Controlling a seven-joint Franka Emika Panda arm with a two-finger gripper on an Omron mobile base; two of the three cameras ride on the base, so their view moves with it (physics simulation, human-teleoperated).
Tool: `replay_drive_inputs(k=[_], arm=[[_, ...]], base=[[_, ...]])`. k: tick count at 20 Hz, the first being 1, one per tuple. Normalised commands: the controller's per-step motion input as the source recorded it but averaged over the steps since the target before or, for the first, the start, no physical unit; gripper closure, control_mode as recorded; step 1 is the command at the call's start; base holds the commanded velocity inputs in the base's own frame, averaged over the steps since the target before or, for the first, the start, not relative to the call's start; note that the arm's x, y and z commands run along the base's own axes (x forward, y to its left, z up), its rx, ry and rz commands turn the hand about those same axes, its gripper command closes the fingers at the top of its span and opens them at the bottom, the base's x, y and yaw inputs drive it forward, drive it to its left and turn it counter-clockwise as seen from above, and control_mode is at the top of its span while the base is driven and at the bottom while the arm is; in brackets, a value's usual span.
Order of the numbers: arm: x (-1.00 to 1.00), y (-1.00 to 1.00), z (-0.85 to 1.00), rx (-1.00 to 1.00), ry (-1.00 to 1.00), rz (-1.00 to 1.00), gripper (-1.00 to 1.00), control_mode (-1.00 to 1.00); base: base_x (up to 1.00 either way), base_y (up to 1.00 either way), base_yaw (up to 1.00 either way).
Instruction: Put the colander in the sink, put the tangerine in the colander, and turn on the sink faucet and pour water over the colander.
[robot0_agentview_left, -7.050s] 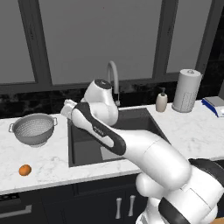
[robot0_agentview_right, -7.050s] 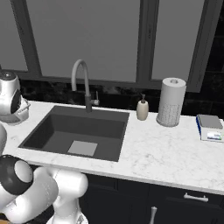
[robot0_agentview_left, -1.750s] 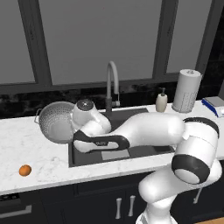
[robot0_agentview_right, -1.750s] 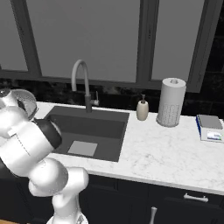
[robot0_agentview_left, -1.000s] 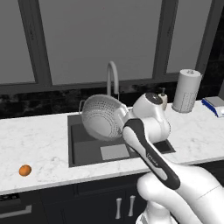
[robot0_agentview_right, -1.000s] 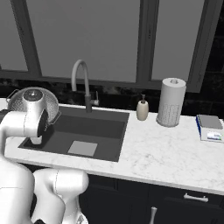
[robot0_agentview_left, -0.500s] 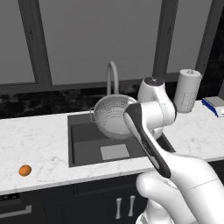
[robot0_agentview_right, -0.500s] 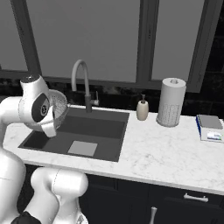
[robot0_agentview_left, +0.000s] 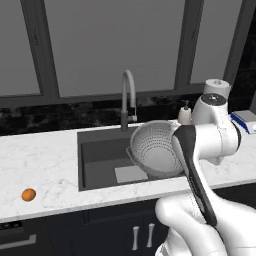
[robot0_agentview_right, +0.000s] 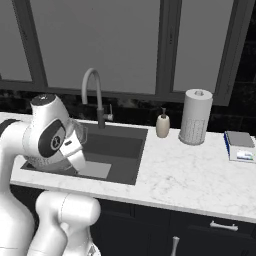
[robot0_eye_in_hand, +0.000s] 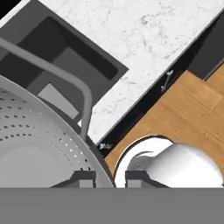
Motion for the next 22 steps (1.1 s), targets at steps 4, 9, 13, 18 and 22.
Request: replay_drive_inputs(k=[4,9,13,18,22], arm=[[0.08,-0.81,0.00,0.03,-0.02,0.20,1.00,-1.00],[0.56,-0.64,0.00,0.06,0.00,0.09,1.00,-1.00],[0.73,-0.50,-0.10,0.08,0.09,0.05,1.00,-1.00],[0.64,-0.16,-0.26,0.11,0.26,0.01,1.00,-1.00],[0.59,0.11,-0.38,0.00,0.39,0.00,1.00,-1.00]], base=[[0.00,0.00,0.00],[0.00,0.00,0.00],[0.00,0.00,0.00],[0.00,0.00,0.00],[0.00,0.00,0.00]])
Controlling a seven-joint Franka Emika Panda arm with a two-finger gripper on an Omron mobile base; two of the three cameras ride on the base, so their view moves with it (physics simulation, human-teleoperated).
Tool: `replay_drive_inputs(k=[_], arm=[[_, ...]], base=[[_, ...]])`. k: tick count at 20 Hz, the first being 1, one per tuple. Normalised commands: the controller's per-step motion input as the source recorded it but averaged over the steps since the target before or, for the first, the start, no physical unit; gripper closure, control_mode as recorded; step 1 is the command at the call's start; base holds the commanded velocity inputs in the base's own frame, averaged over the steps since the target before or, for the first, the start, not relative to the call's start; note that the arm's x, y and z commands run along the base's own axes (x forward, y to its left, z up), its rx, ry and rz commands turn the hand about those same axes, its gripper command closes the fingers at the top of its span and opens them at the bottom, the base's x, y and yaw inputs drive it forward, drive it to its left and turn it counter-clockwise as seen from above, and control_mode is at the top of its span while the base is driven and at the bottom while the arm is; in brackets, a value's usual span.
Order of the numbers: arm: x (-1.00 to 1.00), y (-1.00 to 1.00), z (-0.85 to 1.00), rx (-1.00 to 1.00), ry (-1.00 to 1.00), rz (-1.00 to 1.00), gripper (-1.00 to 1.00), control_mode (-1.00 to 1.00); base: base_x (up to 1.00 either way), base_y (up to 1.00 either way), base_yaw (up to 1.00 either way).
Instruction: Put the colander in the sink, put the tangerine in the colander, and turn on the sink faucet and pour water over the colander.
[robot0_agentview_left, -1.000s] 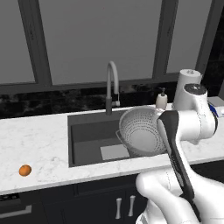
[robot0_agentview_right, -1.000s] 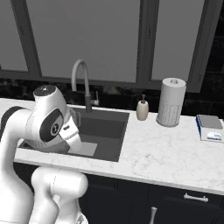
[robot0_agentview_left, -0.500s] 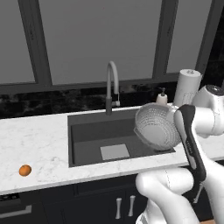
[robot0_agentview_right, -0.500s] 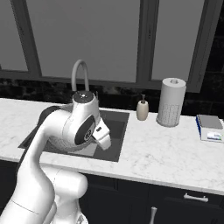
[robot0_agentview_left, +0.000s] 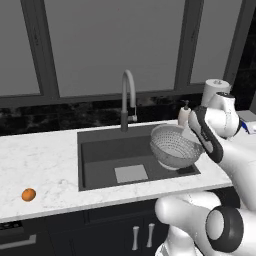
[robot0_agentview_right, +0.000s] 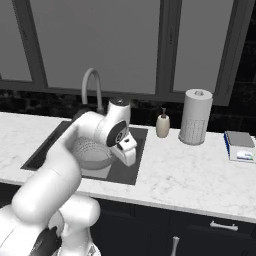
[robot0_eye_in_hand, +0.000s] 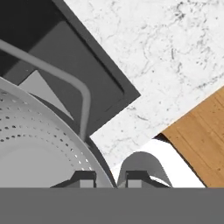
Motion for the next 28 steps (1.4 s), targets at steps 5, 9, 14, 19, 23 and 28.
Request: replay_drive_inputs(k=[5,9,14,19,23,28], arm=[[0.35,0.16,-0.33,0.00,0.25,0.00,1.00,-1.00],[0.14,0.02,-0.23,0.04,-0.01,0.00,1.00,-1.00],[0.21,0.20,-0.19,0.02,-0.10,0.00,1.00,-1.00],[0.34,0.38,-0.17,0.00,-0.06,0.00,1.00,-1.00],[0.24,0.16,-0.23,0.00,-0.02,0.00,1.00,-1.00],[0.15,0.00,-0.33,0.00,-0.03,0.00,1.00,-1.00]], base=[[0.00,0.00,0.00],[0.00,0.00,0.00],[0.00,0.00,0.00],[0.00,0.00,0.00],[0.00,0.00,0.00],[0.00,0.00,0.00]])
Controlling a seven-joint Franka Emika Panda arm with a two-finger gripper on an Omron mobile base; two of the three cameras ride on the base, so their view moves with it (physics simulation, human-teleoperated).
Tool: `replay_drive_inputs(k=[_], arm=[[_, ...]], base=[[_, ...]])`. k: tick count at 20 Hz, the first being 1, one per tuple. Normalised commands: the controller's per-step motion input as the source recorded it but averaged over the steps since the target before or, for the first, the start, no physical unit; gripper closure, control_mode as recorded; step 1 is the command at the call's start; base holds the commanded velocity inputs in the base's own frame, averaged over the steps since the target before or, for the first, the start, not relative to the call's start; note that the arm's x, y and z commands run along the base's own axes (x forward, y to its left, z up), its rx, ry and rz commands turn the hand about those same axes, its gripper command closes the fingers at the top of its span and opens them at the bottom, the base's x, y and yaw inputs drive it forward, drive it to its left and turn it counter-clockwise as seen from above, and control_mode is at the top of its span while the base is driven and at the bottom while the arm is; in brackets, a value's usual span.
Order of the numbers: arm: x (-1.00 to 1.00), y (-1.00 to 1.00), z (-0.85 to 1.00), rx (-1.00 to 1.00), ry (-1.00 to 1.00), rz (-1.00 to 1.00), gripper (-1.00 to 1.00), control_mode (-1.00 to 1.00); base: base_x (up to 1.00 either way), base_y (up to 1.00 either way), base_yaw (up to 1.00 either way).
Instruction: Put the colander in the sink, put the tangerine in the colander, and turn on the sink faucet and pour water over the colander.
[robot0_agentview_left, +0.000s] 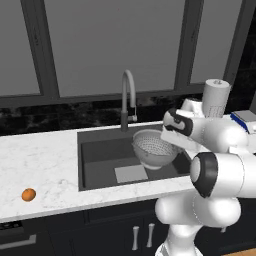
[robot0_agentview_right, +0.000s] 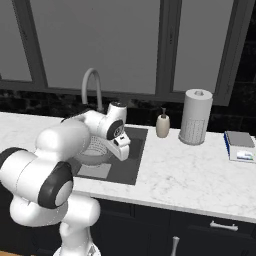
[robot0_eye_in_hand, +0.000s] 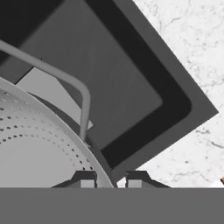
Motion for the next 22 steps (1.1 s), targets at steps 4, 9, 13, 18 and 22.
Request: replay_drive_inputs(k=[4,9,13,18,22], arm=[[0.25,0.04,-0.31,0.00,-0.02,0.00,1.00,-1.00],[0.34,0.11,-0.28,0.00,0.00,0.00,1.00,-1.00],[0.38,0.13,-0.29,0.00,0.00,0.00,1.00,-1.00],[0.34,0.10,-0.37,0.00,0.00,0.00,1.00,-1.00],[0.33,0.13,-0.37,0.00,0.00,0.00,1.00,-1.00]], base=[[0.00,0.00,0.00],[0.00,0.00,0.00],[0.00,0.00,0.00],[0.00,0.00,0.00],[0.00,0.00,0.00]])
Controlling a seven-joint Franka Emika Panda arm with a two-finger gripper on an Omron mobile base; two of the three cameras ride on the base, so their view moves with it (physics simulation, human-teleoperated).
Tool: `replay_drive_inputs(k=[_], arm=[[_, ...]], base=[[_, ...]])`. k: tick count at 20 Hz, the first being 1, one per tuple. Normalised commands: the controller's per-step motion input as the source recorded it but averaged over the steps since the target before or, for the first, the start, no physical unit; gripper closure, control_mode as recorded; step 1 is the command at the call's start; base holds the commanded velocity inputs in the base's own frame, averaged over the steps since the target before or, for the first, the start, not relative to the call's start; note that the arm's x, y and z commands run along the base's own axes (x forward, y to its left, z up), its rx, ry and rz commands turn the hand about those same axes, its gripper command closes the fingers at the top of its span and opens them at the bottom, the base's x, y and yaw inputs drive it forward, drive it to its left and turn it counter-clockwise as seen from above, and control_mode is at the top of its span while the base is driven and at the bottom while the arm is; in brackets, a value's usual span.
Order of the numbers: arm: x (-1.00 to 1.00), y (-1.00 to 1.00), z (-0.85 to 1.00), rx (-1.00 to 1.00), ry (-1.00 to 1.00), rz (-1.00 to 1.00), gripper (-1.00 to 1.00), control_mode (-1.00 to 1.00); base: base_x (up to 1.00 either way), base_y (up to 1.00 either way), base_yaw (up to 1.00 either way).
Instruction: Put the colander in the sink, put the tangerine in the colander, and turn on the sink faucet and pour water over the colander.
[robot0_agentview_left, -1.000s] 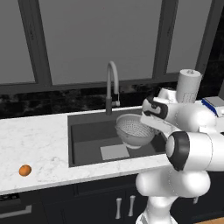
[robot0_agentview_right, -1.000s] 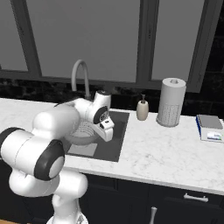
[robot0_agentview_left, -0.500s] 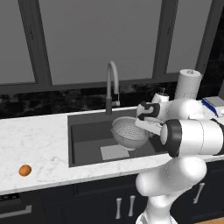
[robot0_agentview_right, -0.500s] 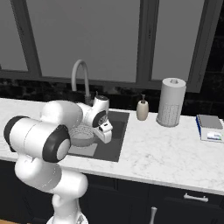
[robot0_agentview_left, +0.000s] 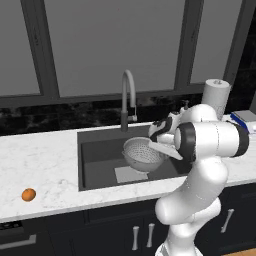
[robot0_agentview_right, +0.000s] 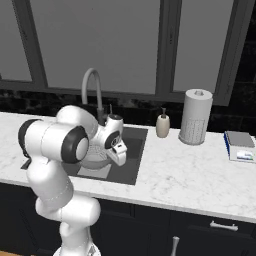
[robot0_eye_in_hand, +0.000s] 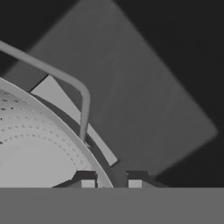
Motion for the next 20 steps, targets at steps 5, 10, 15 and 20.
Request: replay_drive_inputs(k=[5,10,15,20], arm=[[0.31,0.11,-0.36,0.00,0.00,0.00,1.00,-1.00],[0.31,0.04,-0.40,0.00,0.00,0.00,1.00,-1.00],[0.33,0.00,-0.39,0.00,0.00,0.00,1.00,-1.00],[0.33,0.02,-0.36,0.00,0.00,0.00,1.00,-1.00]], base=[[0.00,0.00,0.00],[0.00,0.00,0.00],[0.00,0.00,0.00],[0.00,0.00,0.00]])
